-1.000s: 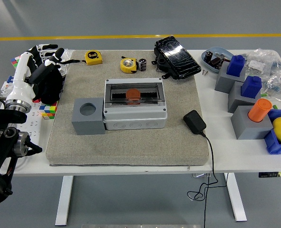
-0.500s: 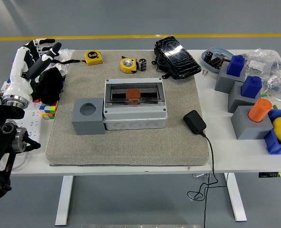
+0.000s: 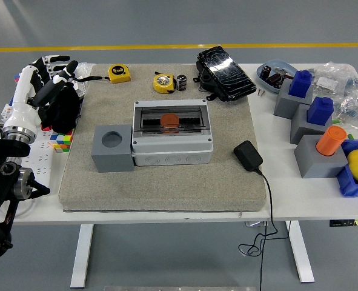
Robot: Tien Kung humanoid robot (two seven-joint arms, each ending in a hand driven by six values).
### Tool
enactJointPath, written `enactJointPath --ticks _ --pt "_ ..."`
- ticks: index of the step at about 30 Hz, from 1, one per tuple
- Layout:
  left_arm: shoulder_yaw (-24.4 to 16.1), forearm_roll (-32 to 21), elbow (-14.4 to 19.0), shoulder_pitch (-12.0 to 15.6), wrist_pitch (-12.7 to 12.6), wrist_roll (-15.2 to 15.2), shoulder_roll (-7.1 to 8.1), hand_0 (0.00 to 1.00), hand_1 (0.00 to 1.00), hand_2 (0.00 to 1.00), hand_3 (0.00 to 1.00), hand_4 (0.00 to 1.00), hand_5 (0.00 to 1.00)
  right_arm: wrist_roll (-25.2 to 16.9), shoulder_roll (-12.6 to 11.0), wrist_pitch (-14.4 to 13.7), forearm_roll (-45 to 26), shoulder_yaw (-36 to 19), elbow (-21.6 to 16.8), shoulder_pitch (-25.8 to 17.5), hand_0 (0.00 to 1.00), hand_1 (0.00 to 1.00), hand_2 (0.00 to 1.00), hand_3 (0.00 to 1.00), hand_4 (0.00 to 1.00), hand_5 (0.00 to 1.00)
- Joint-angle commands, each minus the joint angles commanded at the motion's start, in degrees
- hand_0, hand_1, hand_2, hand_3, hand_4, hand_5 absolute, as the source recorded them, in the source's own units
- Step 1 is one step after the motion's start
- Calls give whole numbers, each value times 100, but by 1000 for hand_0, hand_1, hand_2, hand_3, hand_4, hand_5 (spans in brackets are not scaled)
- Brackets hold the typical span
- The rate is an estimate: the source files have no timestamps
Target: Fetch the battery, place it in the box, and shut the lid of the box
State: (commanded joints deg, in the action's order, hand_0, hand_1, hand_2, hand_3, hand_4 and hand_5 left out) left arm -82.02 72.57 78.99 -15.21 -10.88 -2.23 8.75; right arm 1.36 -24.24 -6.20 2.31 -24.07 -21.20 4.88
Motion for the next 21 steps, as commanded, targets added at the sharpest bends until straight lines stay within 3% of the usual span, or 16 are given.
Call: enactJointPath --ticks 21 --pt "-145 21 3 81 83 47 -57 414 550 543 605 993 511 0 7 4 -8 -145 35 -53 555 601 594 546 924 489"
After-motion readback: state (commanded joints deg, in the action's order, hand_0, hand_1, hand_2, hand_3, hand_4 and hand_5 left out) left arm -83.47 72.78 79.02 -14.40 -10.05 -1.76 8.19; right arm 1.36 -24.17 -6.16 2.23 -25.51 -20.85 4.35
